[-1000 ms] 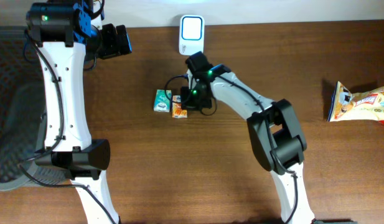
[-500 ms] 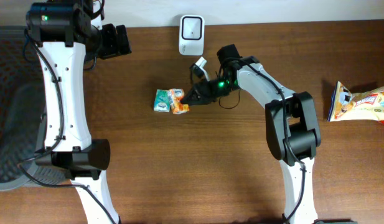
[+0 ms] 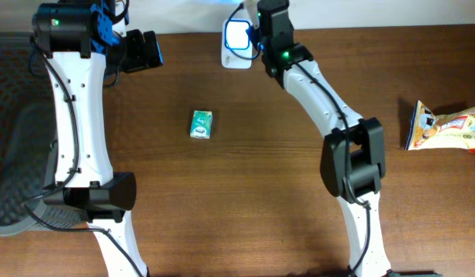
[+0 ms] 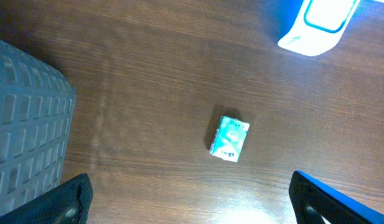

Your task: Scan the item barcode

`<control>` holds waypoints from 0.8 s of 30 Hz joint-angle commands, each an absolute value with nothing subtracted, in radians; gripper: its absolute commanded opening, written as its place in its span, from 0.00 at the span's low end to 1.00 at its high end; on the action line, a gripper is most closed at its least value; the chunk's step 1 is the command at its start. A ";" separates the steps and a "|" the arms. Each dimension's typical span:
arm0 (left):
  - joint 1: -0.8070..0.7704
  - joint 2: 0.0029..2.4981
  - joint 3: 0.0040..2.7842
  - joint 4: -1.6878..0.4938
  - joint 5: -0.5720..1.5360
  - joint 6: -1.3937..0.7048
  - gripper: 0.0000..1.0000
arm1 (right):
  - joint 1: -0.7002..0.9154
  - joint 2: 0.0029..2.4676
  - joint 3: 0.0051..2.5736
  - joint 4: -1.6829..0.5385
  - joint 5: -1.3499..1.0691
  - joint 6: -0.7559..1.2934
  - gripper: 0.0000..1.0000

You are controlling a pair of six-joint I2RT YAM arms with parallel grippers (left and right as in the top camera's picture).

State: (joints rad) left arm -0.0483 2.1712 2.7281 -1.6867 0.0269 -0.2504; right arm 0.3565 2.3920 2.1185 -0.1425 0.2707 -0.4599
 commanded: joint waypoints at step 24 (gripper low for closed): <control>-0.045 2.173 2.731 -1.688 0.031 -0.242 0.99 | -0.264 2.219 2.126 -0.802 0.481 0.361 0.04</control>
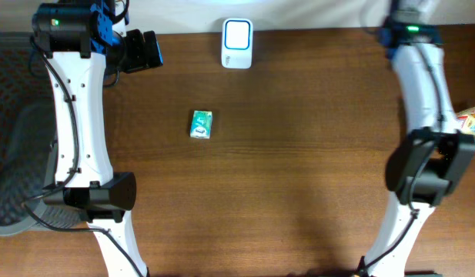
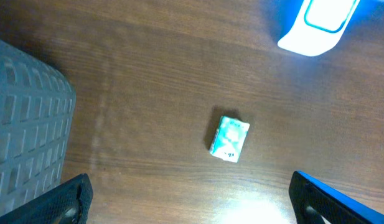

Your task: Scan the item barcode

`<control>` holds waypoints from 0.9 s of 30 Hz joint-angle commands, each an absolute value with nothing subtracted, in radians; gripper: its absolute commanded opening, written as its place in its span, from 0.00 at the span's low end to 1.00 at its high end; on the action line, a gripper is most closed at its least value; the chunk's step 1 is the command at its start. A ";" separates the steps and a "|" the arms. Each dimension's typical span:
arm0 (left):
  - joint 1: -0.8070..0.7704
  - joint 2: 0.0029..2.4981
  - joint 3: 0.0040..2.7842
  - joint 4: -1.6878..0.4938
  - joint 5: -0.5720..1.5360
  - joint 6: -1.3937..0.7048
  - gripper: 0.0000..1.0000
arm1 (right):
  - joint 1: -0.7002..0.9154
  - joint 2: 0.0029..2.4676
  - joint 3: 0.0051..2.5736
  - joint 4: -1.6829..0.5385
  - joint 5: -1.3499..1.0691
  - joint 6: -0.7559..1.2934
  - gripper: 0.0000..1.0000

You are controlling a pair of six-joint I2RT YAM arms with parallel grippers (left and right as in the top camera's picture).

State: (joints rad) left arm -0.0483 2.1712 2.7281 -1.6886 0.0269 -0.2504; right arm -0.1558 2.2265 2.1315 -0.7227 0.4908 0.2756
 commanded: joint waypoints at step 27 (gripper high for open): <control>-0.045 2.173 2.731 -1.688 0.031 -0.242 0.99 | -0.278 2.267 2.058 -0.970 -0.648 0.138 0.71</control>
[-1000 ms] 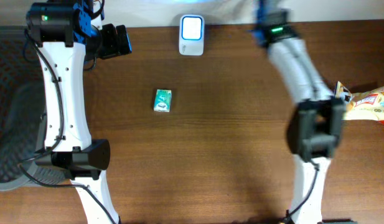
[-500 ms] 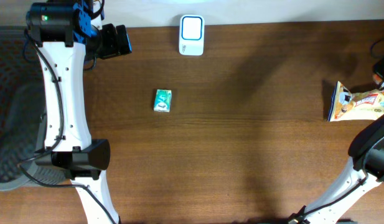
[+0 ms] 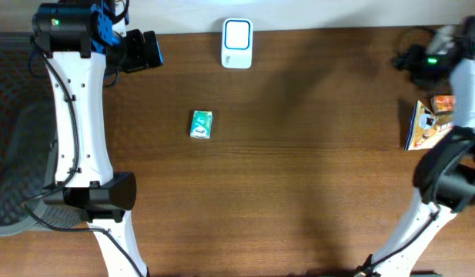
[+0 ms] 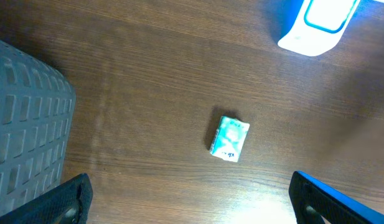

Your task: Scan the item barcode

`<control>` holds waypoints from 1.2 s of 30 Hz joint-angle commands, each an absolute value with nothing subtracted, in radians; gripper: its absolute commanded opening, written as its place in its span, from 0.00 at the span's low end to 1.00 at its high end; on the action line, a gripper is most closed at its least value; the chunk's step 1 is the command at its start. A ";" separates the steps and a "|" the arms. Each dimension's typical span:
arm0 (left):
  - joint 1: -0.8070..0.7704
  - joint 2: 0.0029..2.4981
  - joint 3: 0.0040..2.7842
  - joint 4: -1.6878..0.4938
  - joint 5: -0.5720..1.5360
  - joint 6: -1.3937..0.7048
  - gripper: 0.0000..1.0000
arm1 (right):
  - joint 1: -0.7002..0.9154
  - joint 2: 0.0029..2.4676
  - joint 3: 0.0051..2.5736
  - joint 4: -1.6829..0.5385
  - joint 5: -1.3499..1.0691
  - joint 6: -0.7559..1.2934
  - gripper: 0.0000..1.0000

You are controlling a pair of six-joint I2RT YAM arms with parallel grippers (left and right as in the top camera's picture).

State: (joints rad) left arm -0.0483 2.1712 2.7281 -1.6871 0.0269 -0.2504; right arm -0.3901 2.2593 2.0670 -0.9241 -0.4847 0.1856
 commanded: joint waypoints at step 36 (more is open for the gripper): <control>-0.046 2.173 2.731 -1.688 0.031 -0.242 0.99 | 0.235 2.455 1.991 -1.040 -1.489 -0.251 0.04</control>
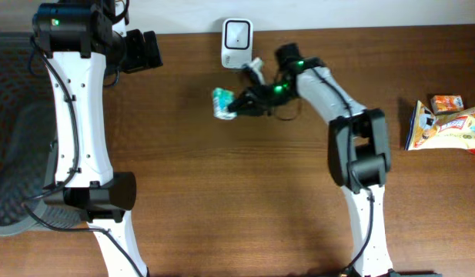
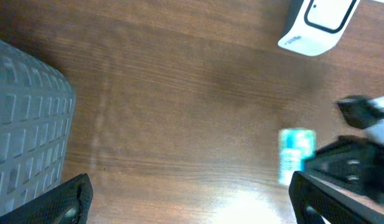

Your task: Scan the item barcode

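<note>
The item is a small green-and-white pack [image 1: 222,102], blurred, with my right gripper [image 1: 239,101] shut on its right end. It is just below and slightly left of the white scanner [image 1: 237,34] at the table's back edge. In the left wrist view the pack [image 2: 295,155] stands on end at the right, with the right gripper's black fingers [image 2: 350,168] around it and the scanner [image 2: 318,23] above. My left gripper [image 1: 142,51] hangs open at the back left, well away from the pack; its fingers [image 2: 66,200] are wide apart and hold nothing.
Snack bags [image 1: 446,128] and a small orange box [image 1: 446,102] lie at the table's right edge. A grey mesh surface [image 2: 27,124] lies beside the table on the left. The right arm's cable loops near the scanner.
The right arm has come from the far right edge to the middle of the table and has shut on the green pack. The pack is now up and right of where it lay. The scanner's blue rim looks dark.
The right gripper was at the scanner while the green pack lay on the table. Then the arm was at the back right, then by the snack bags, where an orange box now lies. Now it holds the pack below the scanner. The left arm stayed still.
</note>
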`<control>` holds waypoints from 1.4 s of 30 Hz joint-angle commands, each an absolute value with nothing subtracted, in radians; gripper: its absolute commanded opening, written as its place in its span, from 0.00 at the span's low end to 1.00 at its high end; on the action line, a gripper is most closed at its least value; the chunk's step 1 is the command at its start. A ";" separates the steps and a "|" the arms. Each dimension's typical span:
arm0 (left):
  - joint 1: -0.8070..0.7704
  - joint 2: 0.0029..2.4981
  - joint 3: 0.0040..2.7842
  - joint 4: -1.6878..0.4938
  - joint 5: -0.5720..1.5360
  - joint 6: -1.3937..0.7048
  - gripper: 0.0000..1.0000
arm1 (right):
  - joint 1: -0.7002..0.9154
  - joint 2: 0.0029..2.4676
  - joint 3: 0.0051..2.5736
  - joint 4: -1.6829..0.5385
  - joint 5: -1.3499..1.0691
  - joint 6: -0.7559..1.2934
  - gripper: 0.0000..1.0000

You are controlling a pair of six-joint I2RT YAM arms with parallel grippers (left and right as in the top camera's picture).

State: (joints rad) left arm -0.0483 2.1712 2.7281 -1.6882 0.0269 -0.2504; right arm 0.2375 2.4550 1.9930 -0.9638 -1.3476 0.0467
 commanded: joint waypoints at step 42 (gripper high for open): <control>-0.047 2.173 2.731 -1.688 0.031 -0.242 0.99 | 0.298 2.513 2.465 -0.455 0.545 0.075 0.04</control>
